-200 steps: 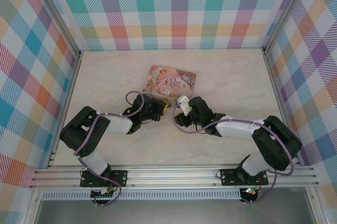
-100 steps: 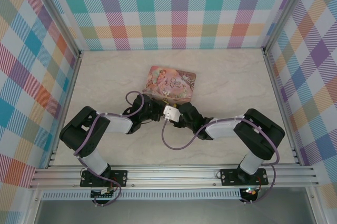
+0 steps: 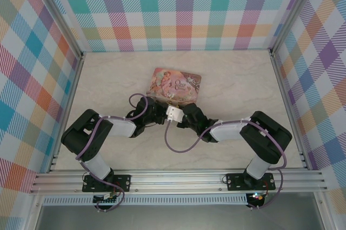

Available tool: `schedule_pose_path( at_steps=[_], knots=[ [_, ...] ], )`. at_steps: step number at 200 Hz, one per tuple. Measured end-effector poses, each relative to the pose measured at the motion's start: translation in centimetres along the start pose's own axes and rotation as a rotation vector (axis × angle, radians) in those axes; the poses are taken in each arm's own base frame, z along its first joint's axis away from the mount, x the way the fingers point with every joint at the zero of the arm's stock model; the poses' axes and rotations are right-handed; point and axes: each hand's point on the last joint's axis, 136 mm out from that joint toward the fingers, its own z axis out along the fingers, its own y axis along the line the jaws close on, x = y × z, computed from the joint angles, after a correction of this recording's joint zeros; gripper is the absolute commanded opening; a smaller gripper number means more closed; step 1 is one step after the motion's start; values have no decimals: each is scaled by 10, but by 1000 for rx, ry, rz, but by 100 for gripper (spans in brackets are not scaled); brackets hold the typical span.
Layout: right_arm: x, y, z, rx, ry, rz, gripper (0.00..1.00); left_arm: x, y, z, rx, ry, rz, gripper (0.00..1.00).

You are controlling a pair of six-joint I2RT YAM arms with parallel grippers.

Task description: Unlock the padlock with the key

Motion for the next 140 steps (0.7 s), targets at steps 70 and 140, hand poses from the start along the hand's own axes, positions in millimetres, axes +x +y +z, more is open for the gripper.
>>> schedule_pose_path(
  at_steps=[70, 140],
  knots=[
    [-3, 4, 3, -9, -1, 3, 1, -1, 0, 0, -1, -4, 0, 0],
    [-2, 2, 5, -4, 40, 174, 0, -2, 0, 0, 1, -11, -1, 0]
  ],
)
